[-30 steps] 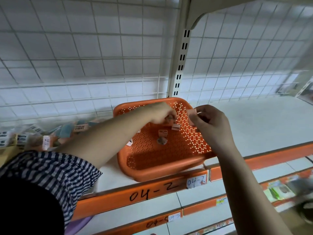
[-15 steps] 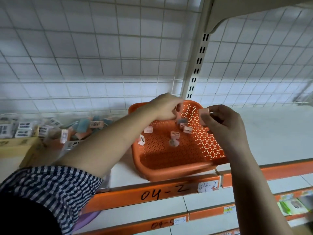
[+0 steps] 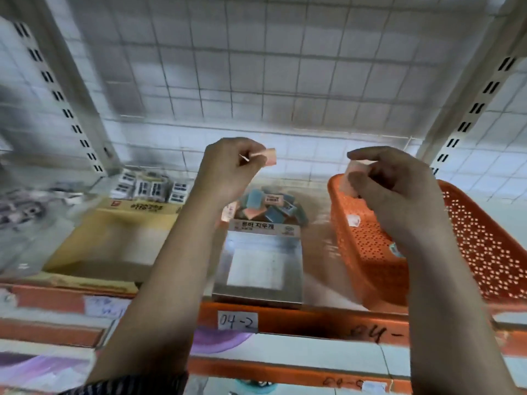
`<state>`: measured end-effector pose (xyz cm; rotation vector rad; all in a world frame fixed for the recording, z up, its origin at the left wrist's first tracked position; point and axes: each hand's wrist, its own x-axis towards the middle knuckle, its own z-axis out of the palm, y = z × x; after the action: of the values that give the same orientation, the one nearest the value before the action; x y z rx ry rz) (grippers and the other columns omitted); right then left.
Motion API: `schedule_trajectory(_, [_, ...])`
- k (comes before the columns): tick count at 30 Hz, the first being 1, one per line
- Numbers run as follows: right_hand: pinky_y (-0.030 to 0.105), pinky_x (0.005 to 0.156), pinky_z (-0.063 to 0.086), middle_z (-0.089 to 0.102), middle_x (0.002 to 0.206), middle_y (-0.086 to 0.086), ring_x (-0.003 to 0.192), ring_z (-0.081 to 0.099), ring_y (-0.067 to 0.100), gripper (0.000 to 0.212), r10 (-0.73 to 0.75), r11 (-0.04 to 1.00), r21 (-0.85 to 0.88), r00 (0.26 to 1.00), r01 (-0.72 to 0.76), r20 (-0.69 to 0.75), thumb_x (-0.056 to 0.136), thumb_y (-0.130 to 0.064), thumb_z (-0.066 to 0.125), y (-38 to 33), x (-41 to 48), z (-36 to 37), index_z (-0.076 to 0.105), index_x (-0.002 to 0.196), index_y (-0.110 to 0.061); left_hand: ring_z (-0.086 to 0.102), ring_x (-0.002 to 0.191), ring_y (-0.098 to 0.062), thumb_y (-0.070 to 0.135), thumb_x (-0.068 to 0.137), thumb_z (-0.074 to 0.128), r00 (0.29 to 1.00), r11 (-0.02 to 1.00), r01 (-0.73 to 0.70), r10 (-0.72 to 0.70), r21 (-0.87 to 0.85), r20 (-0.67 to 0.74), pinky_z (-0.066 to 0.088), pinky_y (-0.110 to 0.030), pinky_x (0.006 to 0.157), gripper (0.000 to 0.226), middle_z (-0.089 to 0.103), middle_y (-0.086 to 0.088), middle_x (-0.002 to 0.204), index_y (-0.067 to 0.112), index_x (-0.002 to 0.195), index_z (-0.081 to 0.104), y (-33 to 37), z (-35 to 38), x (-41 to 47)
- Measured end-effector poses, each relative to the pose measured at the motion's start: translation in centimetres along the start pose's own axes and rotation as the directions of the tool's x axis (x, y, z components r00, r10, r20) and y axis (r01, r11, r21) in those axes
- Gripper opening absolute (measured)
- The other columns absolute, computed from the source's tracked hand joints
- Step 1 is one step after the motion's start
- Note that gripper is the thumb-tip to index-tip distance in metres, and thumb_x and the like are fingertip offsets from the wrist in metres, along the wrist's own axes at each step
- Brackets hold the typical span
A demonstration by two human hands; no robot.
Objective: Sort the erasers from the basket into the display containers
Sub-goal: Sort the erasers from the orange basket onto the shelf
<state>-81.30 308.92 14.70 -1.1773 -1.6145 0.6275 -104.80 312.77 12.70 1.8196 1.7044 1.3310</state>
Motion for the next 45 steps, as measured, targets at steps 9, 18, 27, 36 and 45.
schedule_trajectory(9, [0.048, 0.066, 0.056, 0.066, 0.074, -0.003, 0.069, 0.068, 0.027, 0.017, 0.069, 0.997, -0.042, 0.998, -0.069, -0.011, 0.084, -0.011, 0.067, 0.5, 0.0, 7.0, 0.063, 0.090, -0.026, 0.063, 0.076, -0.003, 0.019, 0.083, 0.073, 0.980, 0.983, 0.154, -0.165, 0.102, 0.114, 0.046, -0.014, 0.066, 0.006, 0.070, 0.008, 0.083, 0.015, 0.088, 0.074, -6.2, -1.7, -1.2])
schedule_trajectory(18, [0.038, 0.059, 0.055, 0.061, 0.071, -0.002, 0.068, 0.069, 0.024, 0.027, 0.165, 0.975, -0.144, 0.986, -0.169, -0.037, 0.083, -0.006, 0.071, 3.3, -1.2, 9.7, 0.058, 0.080, -0.028, 0.059, 0.093, -0.017, 0.027, 0.089, 0.068, 0.954, 0.941, 0.121, -0.198, 0.315, 0.224, 0.038, -0.027, 0.073, 0.010, 0.068, 0.001, 0.099, 0.017, 0.092, 0.069, -7.1, -0.5, -0.9])
schedule_trajectory(27, [0.044, 0.063, 0.056, 0.064, 0.081, 0.001, 0.075, 0.067, 0.021, 0.019, 0.154, 0.960, -0.226, 0.986, -0.166, -0.070, 0.082, -0.009, 0.073, 4.1, -1.9, 9.6, 0.057, 0.082, -0.020, 0.062, 0.101, -0.021, 0.031, 0.090, 0.064, 0.945, 0.869, 0.150, -0.267, 0.472, 0.190, 0.044, -0.030, 0.075, 0.012, 0.069, 0.001, 0.106, 0.023, 0.099, 0.069, -6.7, 0.1, 0.1])
schedule_trajectory(36, [0.016, 0.061, 0.046, 0.064, 0.081, -0.007, 0.076, 0.060, 0.006, 0.016, 0.202, 0.940, -0.288, 0.979, -0.183, 0.035, 0.078, -0.011, 0.076, 5.7, 1.0, 11.9, 0.065, 0.085, -0.020, 0.063, 0.091, -0.019, 0.031, 0.092, 0.059, 0.998, 0.926, -0.061, 0.048, 0.373, 0.044, 0.049, -0.035, 0.074, 0.015, 0.068, 0.002, 0.098, 0.021, 0.095, 0.069, -6.5, -1.9, -1.5])
schedule_trajectory(45, [0.026, 0.078, 0.048, 0.066, 0.103, 0.007, 0.091, 0.063, 0.021, 0.017, 0.076, 0.862, -0.505, 0.996, -0.038, 0.056, 0.082, -0.004, 0.067, 6.3, 1.8, 13.2, 0.069, 0.097, -0.013, 0.062, 0.077, -0.026, 0.032, 0.094, 0.041, 0.974, 0.915, -0.195, 0.224, 0.353, -0.042, 0.047, -0.037, 0.064, 0.028, 0.067, -0.001, 0.083, 0.016, 0.091, 0.063, -6.5, -3.5, -2.6])
